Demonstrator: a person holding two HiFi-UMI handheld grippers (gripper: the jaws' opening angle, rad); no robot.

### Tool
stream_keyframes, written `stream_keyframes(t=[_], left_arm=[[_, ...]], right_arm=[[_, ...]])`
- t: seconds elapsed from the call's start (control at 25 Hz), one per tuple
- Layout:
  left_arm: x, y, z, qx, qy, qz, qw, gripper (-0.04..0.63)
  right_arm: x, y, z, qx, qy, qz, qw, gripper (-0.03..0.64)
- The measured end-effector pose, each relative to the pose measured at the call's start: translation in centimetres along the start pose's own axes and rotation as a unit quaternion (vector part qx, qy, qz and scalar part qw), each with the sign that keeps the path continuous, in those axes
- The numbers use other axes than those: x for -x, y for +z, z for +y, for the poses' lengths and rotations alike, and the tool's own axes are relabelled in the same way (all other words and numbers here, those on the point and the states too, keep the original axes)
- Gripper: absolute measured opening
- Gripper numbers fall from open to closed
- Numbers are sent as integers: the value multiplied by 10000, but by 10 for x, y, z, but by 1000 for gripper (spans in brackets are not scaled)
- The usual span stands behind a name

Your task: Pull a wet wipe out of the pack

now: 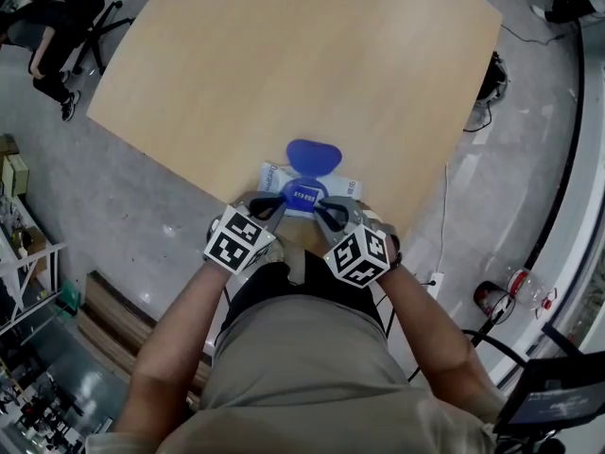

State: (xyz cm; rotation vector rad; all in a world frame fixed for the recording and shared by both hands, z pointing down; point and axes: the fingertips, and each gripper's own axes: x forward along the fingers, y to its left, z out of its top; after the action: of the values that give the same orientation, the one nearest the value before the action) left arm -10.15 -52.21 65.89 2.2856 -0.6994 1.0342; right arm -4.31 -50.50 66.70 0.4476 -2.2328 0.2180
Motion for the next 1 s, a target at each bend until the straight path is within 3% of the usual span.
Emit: stream_keyframes(t=[0.2, 1.0], left_arm=[[1, -2, 1, -22, 8, 43, 10000, 5], [-5, 2, -2, -201, 94, 80, 9997, 5]], right_arm=[[2, 3, -2, -30, 5, -10, 10000, 3], [66, 25, -31, -353, -577, -431, 9968, 3]])
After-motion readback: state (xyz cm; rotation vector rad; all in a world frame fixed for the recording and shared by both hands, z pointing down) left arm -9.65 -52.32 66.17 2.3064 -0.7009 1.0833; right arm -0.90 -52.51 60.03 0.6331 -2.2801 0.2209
